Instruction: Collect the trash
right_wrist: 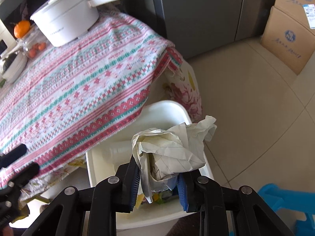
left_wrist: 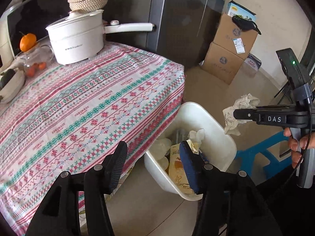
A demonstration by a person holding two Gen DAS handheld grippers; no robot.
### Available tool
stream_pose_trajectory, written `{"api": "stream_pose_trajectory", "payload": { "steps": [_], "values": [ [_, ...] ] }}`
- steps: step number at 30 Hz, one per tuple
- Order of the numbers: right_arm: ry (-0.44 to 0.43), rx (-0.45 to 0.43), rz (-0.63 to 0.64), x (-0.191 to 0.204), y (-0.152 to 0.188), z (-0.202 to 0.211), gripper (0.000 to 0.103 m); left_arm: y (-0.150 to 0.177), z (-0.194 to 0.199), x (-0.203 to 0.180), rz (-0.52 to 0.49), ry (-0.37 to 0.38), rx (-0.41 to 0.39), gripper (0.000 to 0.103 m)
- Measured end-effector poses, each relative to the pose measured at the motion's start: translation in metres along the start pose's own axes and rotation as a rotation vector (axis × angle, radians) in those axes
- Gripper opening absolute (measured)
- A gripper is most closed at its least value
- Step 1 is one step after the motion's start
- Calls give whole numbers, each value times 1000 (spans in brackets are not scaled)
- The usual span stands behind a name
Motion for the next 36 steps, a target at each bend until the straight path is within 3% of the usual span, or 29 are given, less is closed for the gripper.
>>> {"api": "stream_pose_trajectory", "payload": {
  "steps": [5, 9, 11, 19, 25, 29, 32, 36],
  "values": [
    [14, 77, -8, -1, 7, -19, 34, 4, 6, 14, 33, -15, 10, 60],
    [13, 87, -51, -4, 7, -22, 65, 6, 9, 19, 49, -34, 17, 71],
    [16, 72, -65, -5, 6, -18, 71, 7, 13, 20, 47, -58, 18, 74],
    [-34, -39, -71, 4, -2, 12, 76, 10, 35, 24, 28, -188, 2, 88],
    [-1, -204, 9, 26, 0, 57, 82, 17, 61, 27, 40, -269, -21, 93],
    [-7, -285, 80, 49, 15, 79, 86, 23, 84, 28, 81, -294, -64, 94],
    [12, -328, 141, 68, 31, 89, 96, 26, 99, 27, 85, -321, -101, 94],
    [56, -379, 196, 86, 43, 97, 98, 30, 107, 27, 115, -317, -119, 95]
  ]
}}
Point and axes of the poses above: each gripper's, at about its wrist camera, not at the fingertips, and z roughly against the way its jaws point, x to its left, y to its underside, the point moved 5 cm from there along -z, roughly the way its jaws point, and after that the axes turned 6 degrees about -y, right-handed, at the moved point
